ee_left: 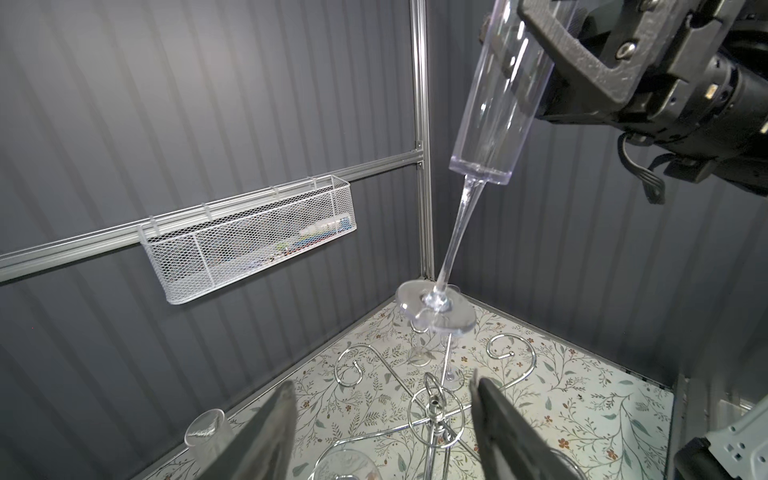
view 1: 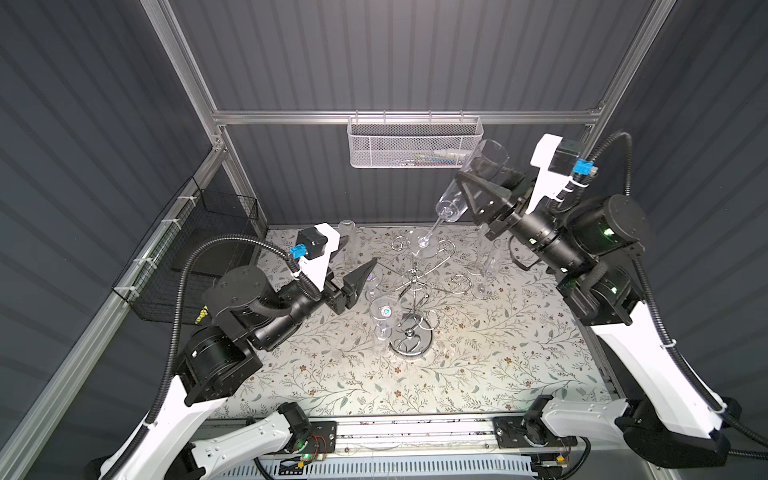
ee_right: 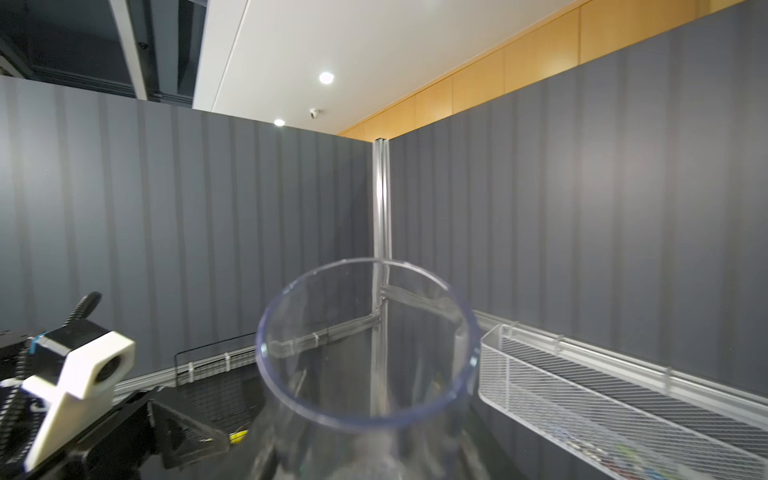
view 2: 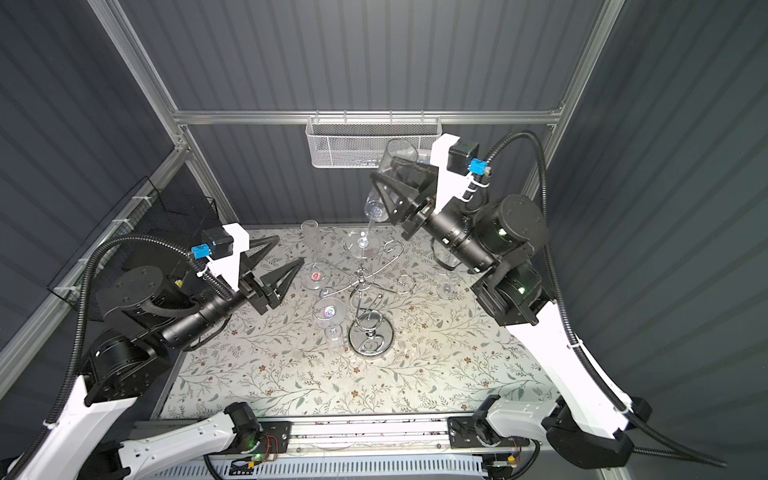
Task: Take the wine glass off the wine glass rack
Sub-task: 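Carry the glass with the right gripper to the far corner while the left draws back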
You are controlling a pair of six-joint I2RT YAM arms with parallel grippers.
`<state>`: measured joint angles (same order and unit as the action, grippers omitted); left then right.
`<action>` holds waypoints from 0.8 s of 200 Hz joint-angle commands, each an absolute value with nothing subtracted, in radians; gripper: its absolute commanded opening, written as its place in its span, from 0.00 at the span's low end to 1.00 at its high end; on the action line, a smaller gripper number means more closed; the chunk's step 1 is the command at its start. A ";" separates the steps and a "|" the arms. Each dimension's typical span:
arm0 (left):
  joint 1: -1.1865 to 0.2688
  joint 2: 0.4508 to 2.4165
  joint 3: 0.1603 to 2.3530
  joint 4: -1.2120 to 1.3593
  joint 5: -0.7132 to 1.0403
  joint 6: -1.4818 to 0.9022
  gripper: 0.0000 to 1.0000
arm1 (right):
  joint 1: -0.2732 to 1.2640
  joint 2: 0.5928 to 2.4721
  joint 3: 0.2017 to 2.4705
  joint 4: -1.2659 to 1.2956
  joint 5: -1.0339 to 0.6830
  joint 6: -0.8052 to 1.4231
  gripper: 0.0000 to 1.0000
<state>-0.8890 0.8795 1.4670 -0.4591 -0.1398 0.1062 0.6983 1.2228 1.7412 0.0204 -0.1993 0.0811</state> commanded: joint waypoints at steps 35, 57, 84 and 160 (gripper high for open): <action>-0.890 0.839 1.445 -0.507 -0.200 0.049 0.68 | 0.541 1.166 1.709 0.023 -0.147 -0.023 0.45; -0.890 0.831 1.439 -0.512 -0.206 0.036 0.68 | 0.462 1.147 1.668 0.030 -0.141 -0.037 0.45; -0.890 0.824 1.427 -0.517 -0.216 0.026 0.68 | 0.366 1.126 1.606 0.038 -0.153 -0.011 0.45; -0.888 0.813 1.352 -0.506 -0.235 -0.025 0.68 | 0.232 1.045 1.353 0.129 -0.152 0.029 0.45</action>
